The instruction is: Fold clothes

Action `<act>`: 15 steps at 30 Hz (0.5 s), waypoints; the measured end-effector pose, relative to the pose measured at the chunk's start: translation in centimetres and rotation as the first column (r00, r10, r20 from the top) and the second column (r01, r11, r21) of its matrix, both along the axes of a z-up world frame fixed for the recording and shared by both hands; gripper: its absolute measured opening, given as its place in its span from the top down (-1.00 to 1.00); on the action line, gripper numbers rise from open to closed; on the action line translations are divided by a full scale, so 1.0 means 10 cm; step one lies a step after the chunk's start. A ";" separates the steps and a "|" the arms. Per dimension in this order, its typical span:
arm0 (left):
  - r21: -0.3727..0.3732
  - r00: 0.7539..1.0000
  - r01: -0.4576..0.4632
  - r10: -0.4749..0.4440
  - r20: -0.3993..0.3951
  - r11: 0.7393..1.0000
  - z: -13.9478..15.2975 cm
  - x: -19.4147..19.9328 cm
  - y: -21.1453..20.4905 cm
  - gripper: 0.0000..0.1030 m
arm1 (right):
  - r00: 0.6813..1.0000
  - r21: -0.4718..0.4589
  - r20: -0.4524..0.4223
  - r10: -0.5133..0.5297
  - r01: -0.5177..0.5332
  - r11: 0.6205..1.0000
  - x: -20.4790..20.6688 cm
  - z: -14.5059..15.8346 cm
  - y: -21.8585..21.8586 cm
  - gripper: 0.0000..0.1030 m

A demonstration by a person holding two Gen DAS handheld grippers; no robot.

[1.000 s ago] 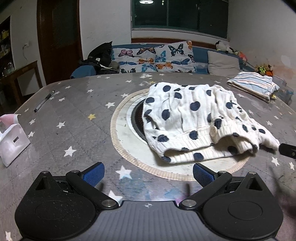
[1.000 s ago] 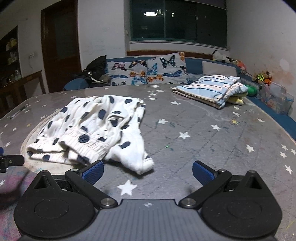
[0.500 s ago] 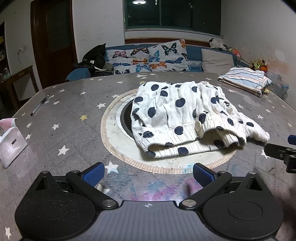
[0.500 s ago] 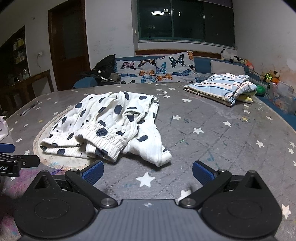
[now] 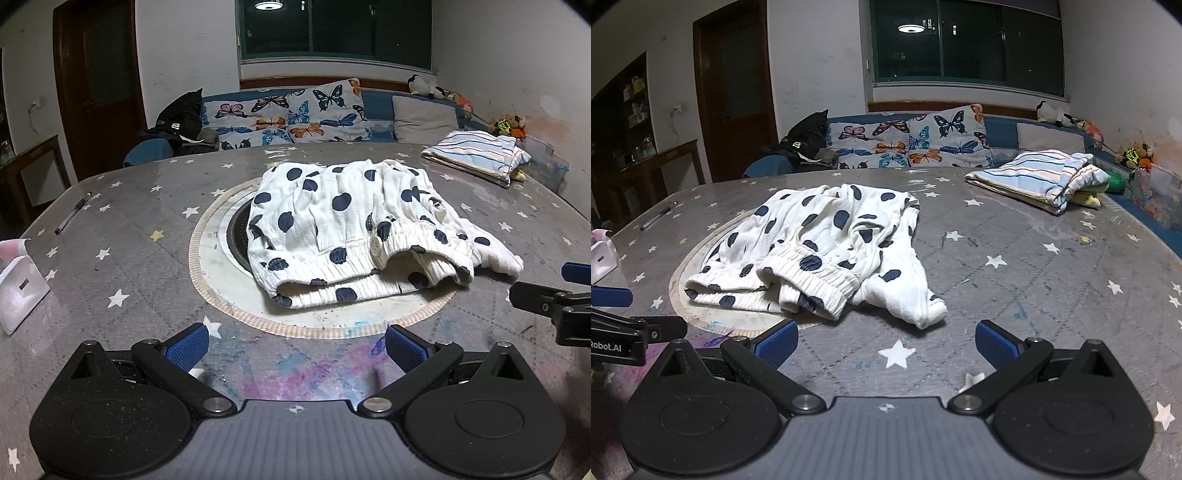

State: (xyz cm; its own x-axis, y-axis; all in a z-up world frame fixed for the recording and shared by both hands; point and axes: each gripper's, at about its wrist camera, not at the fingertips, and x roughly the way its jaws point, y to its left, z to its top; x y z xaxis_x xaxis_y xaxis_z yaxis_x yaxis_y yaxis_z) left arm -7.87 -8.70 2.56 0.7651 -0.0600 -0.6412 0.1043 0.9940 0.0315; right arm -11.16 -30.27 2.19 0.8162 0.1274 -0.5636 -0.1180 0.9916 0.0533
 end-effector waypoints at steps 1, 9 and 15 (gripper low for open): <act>0.000 1.000 0.000 0.000 0.000 1.000 0.00 0.00 -0.01 -1.00 | 1.000 -0.001 0.000 0.002 -0.002 1.000 0.00 0.00 0.01 -1.00; 0.002 1.000 0.006 -0.006 -0.004 1.000 -0.01 0.01 -0.03 -1.00 | 1.000 0.002 -0.001 0.011 -0.011 1.000 0.01 0.00 0.04 -1.00; 0.005 1.000 0.014 -0.014 -0.012 1.000 -0.03 0.04 -0.06 -1.00 | 1.000 0.002 -0.007 0.019 -0.019 1.000 0.04 -0.01 0.06 -1.00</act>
State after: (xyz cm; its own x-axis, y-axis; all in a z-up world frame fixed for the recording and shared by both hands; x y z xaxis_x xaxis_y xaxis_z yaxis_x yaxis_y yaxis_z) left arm -7.50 -9.31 2.27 0.7566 -0.0678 -0.6503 0.1189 0.9923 0.0349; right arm -10.80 -29.67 2.07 0.8098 0.1439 -0.5688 -0.1363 0.9891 0.0561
